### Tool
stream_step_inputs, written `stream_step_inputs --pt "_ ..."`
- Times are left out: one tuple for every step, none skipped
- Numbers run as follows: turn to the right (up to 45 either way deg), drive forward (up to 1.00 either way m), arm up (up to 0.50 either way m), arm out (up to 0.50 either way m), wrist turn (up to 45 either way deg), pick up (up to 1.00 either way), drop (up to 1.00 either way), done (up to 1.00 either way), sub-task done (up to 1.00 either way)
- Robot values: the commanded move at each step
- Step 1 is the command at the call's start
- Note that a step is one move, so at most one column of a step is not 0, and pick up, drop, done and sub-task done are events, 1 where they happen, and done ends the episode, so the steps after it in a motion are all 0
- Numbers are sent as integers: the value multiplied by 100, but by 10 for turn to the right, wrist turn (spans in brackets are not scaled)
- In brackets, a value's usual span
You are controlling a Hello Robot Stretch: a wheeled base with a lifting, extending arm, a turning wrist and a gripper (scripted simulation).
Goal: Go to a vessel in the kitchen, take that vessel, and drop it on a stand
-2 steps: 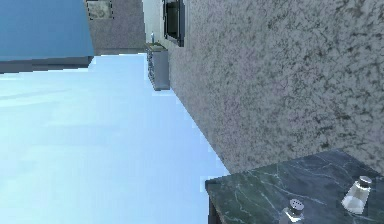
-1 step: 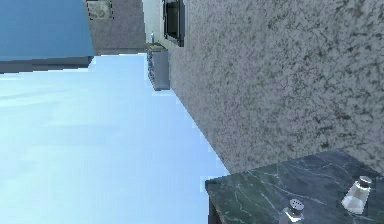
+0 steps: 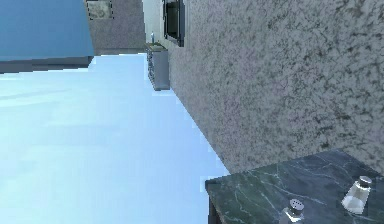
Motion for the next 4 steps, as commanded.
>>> stream_step_inputs --pt "0 0 0 0 -450 0 0 0 0" --pt "0 0 0 0 -450 0 0 0 0" --pt "0 0 0 0 -90 0 0 0 0" --pt "0 0 0 -24 0 0 0 0 0"
